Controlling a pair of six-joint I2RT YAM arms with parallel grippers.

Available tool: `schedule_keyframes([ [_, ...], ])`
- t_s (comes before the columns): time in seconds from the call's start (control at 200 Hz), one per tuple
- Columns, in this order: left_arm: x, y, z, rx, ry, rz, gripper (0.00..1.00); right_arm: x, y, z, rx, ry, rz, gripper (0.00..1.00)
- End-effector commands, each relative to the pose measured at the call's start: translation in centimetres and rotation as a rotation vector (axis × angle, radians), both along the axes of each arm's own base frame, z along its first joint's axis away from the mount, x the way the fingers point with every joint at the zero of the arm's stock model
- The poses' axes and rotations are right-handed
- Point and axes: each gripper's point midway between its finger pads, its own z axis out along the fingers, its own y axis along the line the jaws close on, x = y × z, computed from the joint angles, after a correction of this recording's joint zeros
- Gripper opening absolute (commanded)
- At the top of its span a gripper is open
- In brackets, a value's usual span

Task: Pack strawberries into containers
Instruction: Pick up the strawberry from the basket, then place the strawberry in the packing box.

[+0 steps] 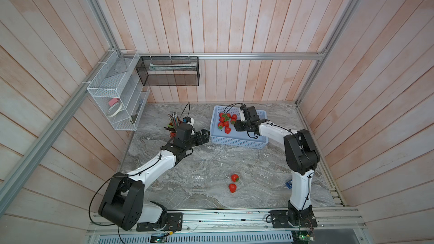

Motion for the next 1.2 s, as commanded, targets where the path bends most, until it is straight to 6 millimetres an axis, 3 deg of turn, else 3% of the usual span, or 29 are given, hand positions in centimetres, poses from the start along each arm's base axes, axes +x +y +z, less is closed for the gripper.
schedule_keyframes([
  [0.0, -1.4, 1.0, 0.2, -0.009, 0.004, 0.026, 0.95, -1.9, 0.5, 2.0, 0.027, -0.047, -0.004, 0.33],
  [0.14, -2.6, 2.5, 0.4, 0.016, 0.002, 0.072, 0.95, -5.9, 1.4, 4.1, 0.005, -0.106, 0.043, 0.32],
  [0.315, -3.2, 3.2, 2.3, 0.021, -0.03, 0.088, 0.95, -12.7, 3.5, 6.0, 0.03, -0.15, 0.101, 0.32],
  [0.45, -3.6, 4.1, 3.2, 0.011, -0.044, 0.129, 0.97, -18.2, 4.6, 5.5, 0.089, -0.117, 0.146, 0.32],
  [0.68, -4.8, 4.6, 2.1, -0.015, -0.01, 0.151, 0.97, -26.3, 6.9, 2.8, 0.073, -0.063, 0.329, 0.32],
  [0.96, -5.3, 5.0, 2.3, -0.006, 0.005, 0.16, 0.97, -29.8, 5.2, -2.4, 0.035, 0.014, 0.336, 0.32],
  [1.03, -5.4, 5.3, 2.2, 0.001, 0.003, 0.168, 0.97, -29.9, 5.2, -2.7, 0.038, 0.015, 0.336, 0.42],
  [1.195, -5.2, 5.3, 1.8, 0.007, 0.014, 0.174, 0.97, -29.6, 5.3, -2.6, 0.027, -0.017, 0.342, 0.45],
])
